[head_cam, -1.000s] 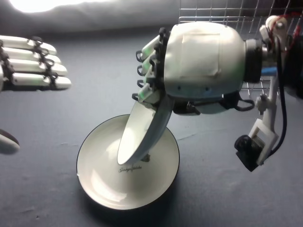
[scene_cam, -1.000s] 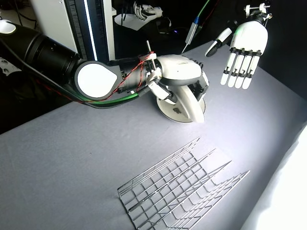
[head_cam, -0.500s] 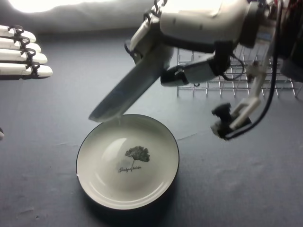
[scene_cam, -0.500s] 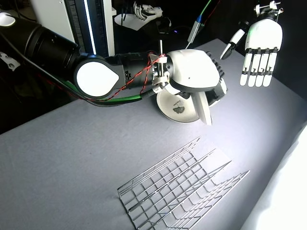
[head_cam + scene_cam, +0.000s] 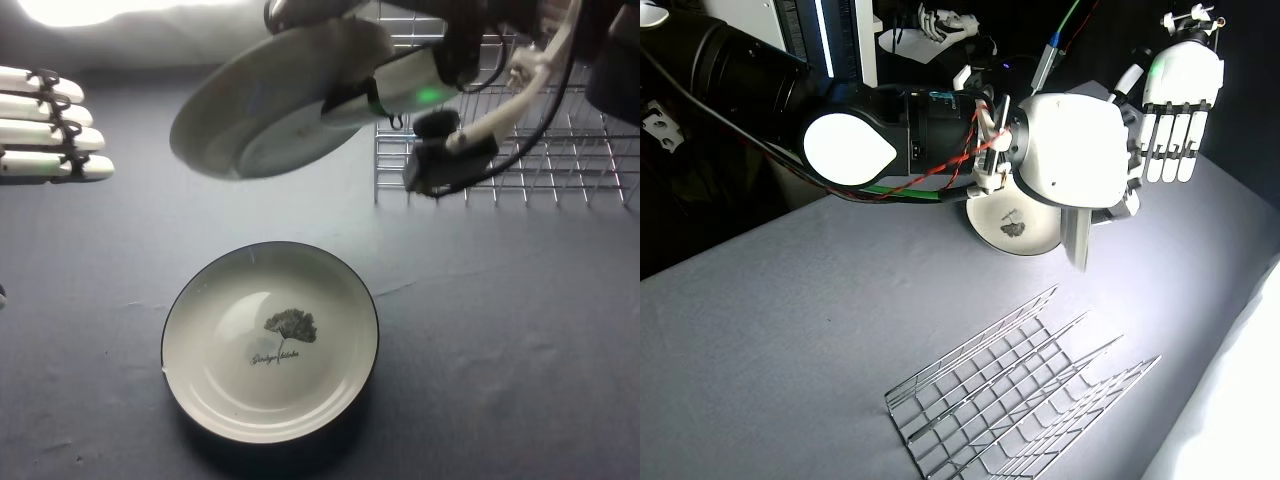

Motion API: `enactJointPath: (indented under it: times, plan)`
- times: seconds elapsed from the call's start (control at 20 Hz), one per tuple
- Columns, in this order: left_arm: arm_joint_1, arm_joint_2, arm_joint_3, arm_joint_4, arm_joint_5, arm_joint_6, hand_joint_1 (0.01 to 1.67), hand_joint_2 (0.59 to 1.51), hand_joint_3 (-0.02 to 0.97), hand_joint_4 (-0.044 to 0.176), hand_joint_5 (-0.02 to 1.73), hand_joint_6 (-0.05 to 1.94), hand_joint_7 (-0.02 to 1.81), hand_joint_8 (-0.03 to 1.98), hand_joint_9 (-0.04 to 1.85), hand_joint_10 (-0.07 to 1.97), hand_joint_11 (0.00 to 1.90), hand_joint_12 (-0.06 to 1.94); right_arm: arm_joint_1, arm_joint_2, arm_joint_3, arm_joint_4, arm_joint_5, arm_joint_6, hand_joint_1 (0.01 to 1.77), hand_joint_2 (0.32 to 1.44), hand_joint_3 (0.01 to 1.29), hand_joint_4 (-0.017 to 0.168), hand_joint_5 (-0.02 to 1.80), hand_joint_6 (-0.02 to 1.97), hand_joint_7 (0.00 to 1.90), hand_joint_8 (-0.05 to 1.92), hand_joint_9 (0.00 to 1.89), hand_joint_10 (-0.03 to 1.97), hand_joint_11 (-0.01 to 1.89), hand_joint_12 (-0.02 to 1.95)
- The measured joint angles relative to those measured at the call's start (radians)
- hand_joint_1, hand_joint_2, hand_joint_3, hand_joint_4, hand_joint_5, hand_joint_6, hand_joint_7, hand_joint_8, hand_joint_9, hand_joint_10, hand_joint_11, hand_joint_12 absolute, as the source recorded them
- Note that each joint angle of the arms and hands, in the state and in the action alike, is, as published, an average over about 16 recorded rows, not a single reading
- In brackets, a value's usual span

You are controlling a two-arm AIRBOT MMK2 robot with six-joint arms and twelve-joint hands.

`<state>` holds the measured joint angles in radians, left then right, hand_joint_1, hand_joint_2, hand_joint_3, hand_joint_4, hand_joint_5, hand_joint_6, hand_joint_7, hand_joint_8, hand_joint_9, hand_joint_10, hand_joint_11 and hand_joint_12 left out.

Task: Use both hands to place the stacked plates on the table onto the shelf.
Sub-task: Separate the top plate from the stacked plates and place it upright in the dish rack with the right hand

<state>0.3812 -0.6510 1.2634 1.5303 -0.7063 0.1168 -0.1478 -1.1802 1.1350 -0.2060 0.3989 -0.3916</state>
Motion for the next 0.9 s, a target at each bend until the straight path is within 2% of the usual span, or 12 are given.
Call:
enactJointPath:
  times: [0.45,0.9]
  plan:
    - [0.002,-0.006,-0.012,0.022,0.010,0.022,0.02,1.070,0.019,-0.001,0.10,0.00,0.12,0.02,0.11,0.01,0.02,0.22,0.052,-0.003,0.022,0.232,-0.083,0.007,1.37,0.95,0.01,-0.007,0.95,0.98,1.09,0.78,0.93,1.08,0.78,1.26]
    - [-0.001,-0.010,-0.011,0.036,0.012,0.032,0.02,1.070,0.019,-0.002,0.10,0.00,0.12,0.02,0.11,0.01,0.02,0.23,0.085,0.002,0.078,0.324,-0.115,0.006,1.37,0.95,0.01,-0.008,0.95,0.96,1.09,0.78,0.93,1.08,0.79,1.25]
